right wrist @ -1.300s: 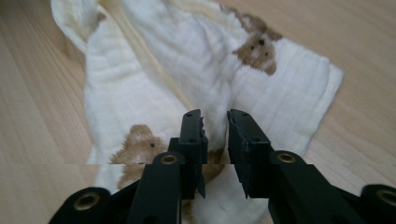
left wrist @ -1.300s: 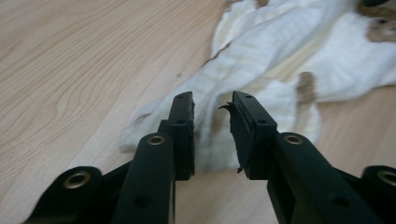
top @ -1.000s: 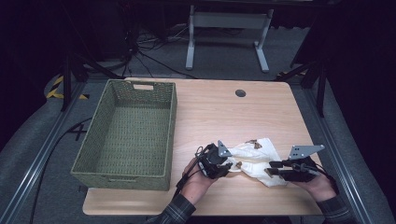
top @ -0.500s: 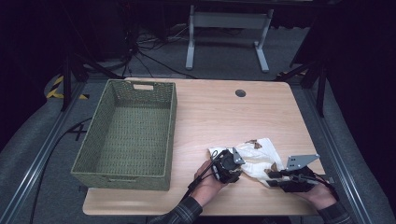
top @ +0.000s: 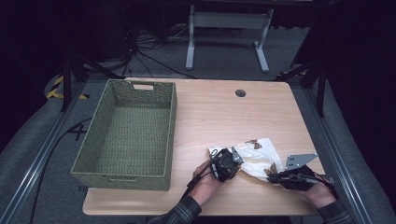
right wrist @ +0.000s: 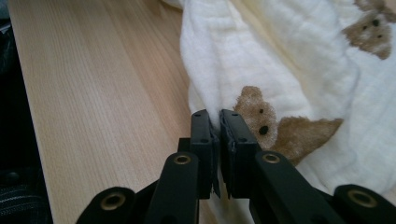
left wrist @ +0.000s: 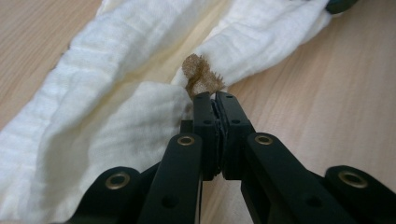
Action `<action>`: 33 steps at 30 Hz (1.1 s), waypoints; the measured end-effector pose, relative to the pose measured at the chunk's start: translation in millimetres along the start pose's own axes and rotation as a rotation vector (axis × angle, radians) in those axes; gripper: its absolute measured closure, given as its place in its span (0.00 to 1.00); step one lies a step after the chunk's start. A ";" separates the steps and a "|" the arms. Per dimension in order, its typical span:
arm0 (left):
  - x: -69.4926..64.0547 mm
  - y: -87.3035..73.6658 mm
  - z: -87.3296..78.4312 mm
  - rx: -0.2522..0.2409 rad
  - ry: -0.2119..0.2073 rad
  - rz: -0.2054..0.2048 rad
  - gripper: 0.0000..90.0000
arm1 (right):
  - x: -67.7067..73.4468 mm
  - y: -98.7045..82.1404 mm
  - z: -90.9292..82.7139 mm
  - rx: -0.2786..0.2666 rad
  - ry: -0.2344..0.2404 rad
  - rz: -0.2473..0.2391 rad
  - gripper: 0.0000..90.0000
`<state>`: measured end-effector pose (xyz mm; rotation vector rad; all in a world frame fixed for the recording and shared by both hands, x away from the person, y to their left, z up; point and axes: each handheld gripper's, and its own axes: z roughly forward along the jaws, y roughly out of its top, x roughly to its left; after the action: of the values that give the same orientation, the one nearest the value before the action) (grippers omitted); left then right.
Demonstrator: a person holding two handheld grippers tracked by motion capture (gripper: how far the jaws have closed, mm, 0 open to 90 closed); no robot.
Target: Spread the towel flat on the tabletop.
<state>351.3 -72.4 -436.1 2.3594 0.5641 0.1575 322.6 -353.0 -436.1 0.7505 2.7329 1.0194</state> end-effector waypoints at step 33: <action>40.7 -22.3 -35.0 -0.060 0.122 -0.192 0.83 | -45.4 2.7 6.5 0.009 -0.099 0.077 0.86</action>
<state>370.7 -18.5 -426.2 2.2342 0.8294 0.2293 365.0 -369.9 -441.7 0.8896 2.6452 0.9585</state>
